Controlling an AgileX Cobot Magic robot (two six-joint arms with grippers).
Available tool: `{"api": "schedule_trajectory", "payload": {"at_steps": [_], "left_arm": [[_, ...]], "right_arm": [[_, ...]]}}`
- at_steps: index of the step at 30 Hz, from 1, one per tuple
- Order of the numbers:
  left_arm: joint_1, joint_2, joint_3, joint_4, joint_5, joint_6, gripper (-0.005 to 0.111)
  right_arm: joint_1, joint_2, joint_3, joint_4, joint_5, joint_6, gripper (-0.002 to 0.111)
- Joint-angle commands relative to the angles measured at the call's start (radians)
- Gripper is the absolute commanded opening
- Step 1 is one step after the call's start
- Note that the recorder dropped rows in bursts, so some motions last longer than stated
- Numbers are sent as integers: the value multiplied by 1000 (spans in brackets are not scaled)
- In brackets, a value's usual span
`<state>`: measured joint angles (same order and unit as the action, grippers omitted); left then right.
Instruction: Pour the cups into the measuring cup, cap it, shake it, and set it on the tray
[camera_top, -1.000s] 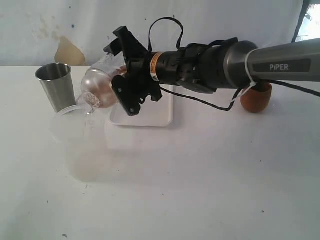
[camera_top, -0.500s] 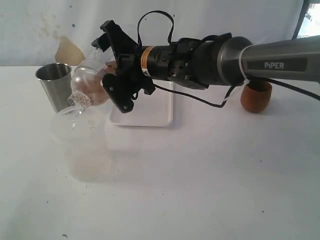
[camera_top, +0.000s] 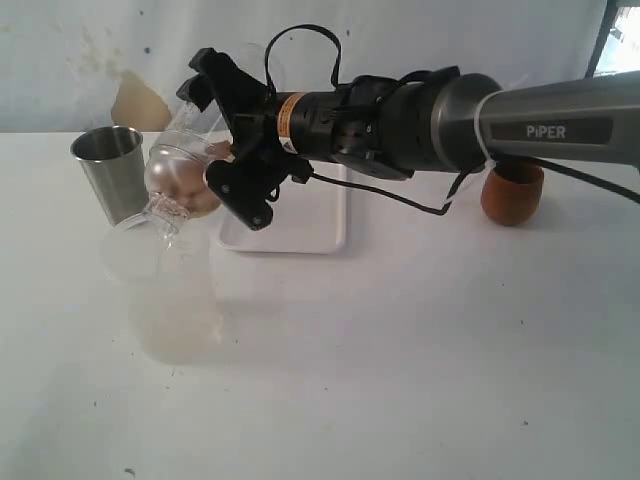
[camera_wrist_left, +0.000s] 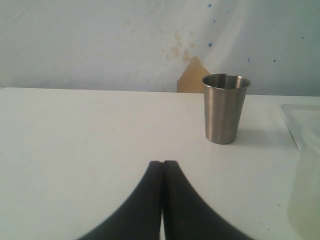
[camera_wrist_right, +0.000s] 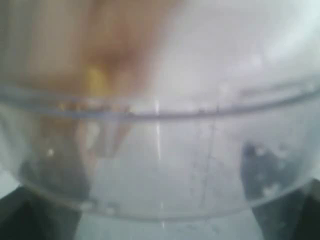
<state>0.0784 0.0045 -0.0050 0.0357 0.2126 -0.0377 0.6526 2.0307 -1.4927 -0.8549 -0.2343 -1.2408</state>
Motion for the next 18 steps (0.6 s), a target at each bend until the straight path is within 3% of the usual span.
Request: {"api": "schedule_trajectory", "payload": {"at_steps": [1,18], "left_arm": [[-1,-4,5,-12,-10,-2,0],[-1,-4,5,-12,-10,-2,0]], "right_arm": [[5,-17,-11,8,-22,-33,0],[5,-17,-43,21,-60,-89,0]]}}
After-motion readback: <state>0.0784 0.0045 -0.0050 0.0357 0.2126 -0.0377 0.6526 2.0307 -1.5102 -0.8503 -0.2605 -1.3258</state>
